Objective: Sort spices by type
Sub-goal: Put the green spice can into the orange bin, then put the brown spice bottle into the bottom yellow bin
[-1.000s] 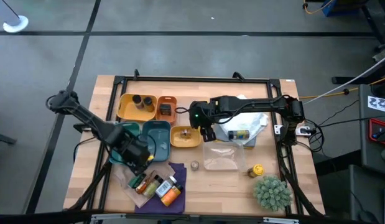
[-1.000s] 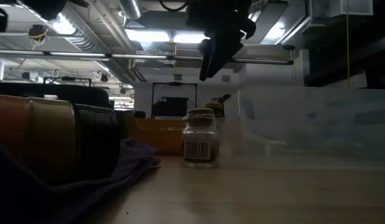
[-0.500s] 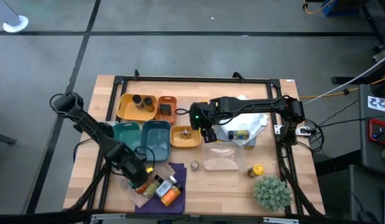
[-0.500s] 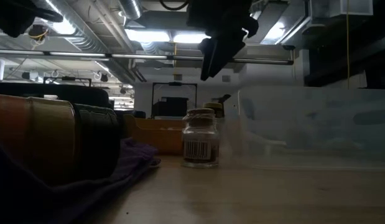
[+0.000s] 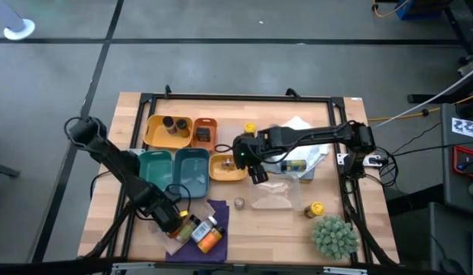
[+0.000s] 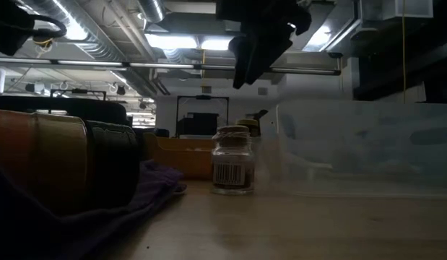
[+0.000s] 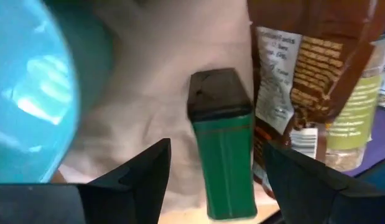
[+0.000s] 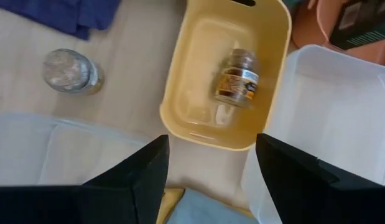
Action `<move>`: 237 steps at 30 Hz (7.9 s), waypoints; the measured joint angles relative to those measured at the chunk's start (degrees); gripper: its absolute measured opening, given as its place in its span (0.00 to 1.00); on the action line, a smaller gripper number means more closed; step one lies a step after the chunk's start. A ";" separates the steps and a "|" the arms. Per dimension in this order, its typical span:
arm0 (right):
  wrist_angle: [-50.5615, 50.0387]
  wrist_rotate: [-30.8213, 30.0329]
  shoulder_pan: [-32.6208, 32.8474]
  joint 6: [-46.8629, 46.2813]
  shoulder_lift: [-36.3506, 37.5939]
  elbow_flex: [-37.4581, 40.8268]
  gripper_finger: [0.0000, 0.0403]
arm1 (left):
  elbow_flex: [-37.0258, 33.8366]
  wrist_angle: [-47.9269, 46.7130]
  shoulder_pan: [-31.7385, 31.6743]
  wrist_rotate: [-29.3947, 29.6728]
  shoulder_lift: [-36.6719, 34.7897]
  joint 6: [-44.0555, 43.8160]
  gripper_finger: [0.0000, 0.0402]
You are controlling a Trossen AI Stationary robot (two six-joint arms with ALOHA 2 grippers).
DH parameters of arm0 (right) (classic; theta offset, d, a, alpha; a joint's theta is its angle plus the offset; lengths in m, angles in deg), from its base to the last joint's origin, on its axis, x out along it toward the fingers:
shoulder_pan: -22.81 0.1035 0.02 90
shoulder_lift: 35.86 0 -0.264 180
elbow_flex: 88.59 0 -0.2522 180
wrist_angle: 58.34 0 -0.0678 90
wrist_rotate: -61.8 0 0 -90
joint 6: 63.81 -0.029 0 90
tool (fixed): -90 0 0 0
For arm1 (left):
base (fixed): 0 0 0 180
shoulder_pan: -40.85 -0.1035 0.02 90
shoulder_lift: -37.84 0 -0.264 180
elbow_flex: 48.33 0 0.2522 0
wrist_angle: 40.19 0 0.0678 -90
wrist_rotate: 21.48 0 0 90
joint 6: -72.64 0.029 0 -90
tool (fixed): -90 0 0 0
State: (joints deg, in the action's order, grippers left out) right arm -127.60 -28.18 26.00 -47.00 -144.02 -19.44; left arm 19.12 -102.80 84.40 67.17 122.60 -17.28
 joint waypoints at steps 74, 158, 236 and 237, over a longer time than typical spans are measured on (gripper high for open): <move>13.49 -6.57 0.53 -3.48 9.94 0.03 0.60 | -12.45 21.28 -29.07 56.09 -20.84 62.70 0.24; 11.44 -6.49 0.53 -3.55 10.05 0.01 0.60 | -33.36 64.36 -56.65 15.25 -18.44 91.40 0.42; 13.63 0.58 14.04 -27.48 -13.67 3.13 0.60 | -30.27 62.12 -39.39 15.25 -28.44 83.90 0.42; 13.32 0.58 14.04 -27.49 -13.75 3.17 0.60 | -30.25 62.35 -39.39 15.26 -28.27 83.90 0.42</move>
State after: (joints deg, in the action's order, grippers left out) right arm -114.28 -27.60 40.05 -74.50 -157.77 -16.27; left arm -11.12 -40.45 45.01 82.44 94.33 66.62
